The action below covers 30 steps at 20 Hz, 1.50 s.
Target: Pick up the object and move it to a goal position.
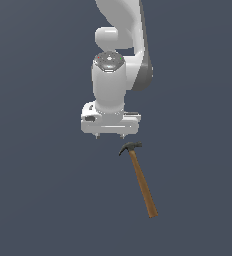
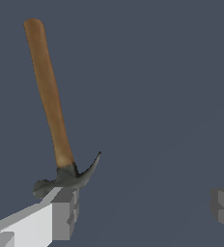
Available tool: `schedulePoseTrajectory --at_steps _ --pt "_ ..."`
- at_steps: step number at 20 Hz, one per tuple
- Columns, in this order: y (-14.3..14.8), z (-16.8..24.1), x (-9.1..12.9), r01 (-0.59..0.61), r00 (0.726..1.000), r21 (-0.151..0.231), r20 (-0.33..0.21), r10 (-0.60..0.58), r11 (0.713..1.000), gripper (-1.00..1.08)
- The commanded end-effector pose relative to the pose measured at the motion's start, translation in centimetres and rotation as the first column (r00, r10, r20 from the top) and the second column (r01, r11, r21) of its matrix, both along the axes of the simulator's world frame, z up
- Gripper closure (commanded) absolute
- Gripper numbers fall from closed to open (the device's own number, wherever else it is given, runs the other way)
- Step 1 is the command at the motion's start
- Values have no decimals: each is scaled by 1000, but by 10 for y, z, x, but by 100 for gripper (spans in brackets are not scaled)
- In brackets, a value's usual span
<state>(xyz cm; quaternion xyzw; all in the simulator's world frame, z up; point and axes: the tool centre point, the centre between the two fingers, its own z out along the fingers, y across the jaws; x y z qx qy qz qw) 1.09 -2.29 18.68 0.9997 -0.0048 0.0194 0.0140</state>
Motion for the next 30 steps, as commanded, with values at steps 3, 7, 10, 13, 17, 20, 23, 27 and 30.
schedulePoseTrajectory --at_steps 3,7,10,13,17,20,23,27,30 --pt "1 0 0 -5 1000 -2 -1 5 1000 -92" --pt "5 -2 1 -42 999 -18 -8 42 999 -92" --pt "7 -3 1 -58 998 -26 -12 58 998 -92" --pt "7 -3 2 -56 998 -24 -11 55 998 -92" --pt "11 -7 6 -58 998 -23 -12 58 998 -92" --pt "16 -12 13 -61 998 -21 -14 61 998 -92" --pt "24 -21 23 -66 998 -18 -16 65 998 -92" --pt "39 -37 38 -73 997 -12 -20 73 997 -92" --pt "54 -54 52 -79 997 -4 -24 79 997 -92"
